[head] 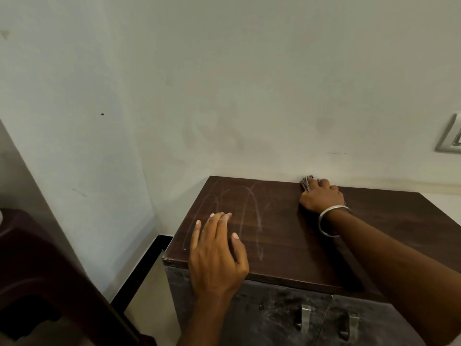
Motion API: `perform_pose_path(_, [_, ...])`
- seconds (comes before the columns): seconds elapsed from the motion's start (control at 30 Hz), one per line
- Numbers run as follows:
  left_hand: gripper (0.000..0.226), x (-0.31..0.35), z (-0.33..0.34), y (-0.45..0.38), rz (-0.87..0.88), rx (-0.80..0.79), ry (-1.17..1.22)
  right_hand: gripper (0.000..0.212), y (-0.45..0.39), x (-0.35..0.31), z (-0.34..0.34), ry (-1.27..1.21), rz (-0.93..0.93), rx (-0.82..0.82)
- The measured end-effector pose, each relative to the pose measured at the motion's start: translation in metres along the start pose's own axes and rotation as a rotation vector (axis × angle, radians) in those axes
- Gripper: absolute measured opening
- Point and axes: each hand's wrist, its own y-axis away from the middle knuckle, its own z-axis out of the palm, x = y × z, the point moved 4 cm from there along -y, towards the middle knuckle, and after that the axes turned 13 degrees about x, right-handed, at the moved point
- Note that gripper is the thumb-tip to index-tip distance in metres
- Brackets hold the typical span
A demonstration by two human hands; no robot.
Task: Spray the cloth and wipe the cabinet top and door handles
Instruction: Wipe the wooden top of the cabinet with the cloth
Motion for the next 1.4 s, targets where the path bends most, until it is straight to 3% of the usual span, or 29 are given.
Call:
perform_pose_path(0.1, [0.048,0.000,-0.001,0.000,-0.003,0.009,0.012,0.063,0.006,-0.024,0.004,-0.012,-0.013,0.010])
perform_pose_path(0.4, [0.048,-0.001,0.001,0.001,-0.018,-0.001,0.022,0.059,0.031,-0.142,0.030,-0.116,-0.339,-0.061])
perform_pose_path(0.67, [0.048,-0.001,0.001,0.000,-0.029,-0.009,0.038,0.057,0.001,-0.097,0.024,-0.084,-0.319,-0.073])
perform_pose_path(0.87, [0.048,-0.003,0.002,0.001,-0.017,-0.006,0.033,0.058,0.016,-0.104,0.022,-0.066,-0.338,-0.085])
perform_pose_path(1.07, [0.050,-0.003,0.003,0.001,-0.016,-0.030,-0.020,0.056,0.076,-0.137,0.017,-0.127,-0.569,-0.091])
perform_pose_path(1.2, [0.051,-0.002,0.000,0.000,-0.018,-0.037,-0.022,0.055,0.089,-0.119,0.008,-0.140,-0.648,-0.109])
perform_pose_path(1.4, [0.047,-0.003,0.000,0.000,-0.031,-0.033,0.005,0.055,0.052,-0.063,0.002,-0.059,-0.425,-0.064])
